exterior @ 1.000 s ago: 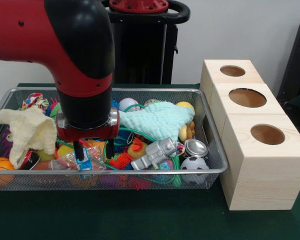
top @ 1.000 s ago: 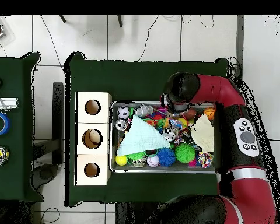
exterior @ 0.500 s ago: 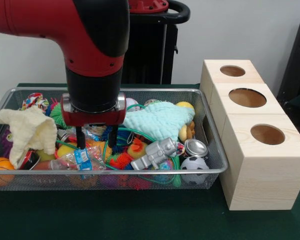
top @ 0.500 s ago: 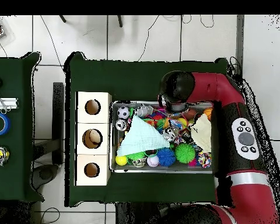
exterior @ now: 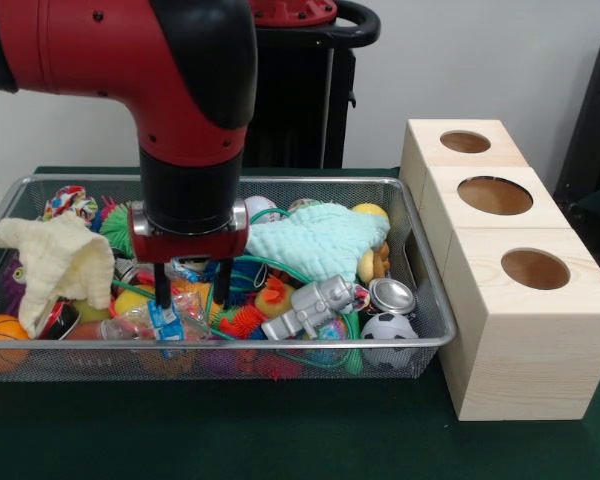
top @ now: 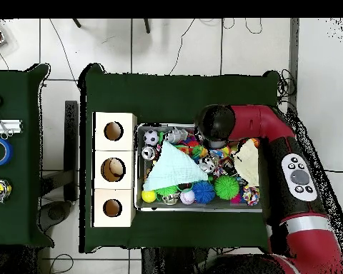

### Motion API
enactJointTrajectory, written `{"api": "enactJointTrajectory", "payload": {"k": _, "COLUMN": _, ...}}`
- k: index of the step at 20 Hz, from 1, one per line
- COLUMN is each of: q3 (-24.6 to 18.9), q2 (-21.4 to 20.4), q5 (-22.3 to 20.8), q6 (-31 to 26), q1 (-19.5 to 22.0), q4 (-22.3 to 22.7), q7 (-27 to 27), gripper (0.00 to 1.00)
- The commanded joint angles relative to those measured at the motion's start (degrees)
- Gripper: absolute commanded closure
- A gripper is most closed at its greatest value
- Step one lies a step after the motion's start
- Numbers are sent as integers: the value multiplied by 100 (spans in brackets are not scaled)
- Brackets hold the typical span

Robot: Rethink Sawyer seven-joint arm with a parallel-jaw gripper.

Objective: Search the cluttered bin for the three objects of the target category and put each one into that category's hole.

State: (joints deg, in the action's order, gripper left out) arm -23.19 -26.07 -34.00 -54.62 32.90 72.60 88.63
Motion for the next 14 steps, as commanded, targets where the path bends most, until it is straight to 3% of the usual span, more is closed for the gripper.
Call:
{"api": "enactJointTrajectory", "payload": {"k": 1, "q3": -279, "q2": 302, "q5": -562, "q6": 780, "q1": 304, "q4": 889, "q7": -1499, "gripper": 0}}
{"api": "enactJointTrajectory", "payload": {"k": 7, "q3": -353, "q2": 452, "q5": -643, "q6": 983, "q1": 396, "q4": 839, "q7": -1536, "gripper": 0}}
{"api": "enactJointTrajectory", "payload": {"k": 14, "q3": -255, "q2": 364, "q5": -756, "q6": 1309, "q1": 296, "q4": 972, "q7": -1183, "gripper": 0}}
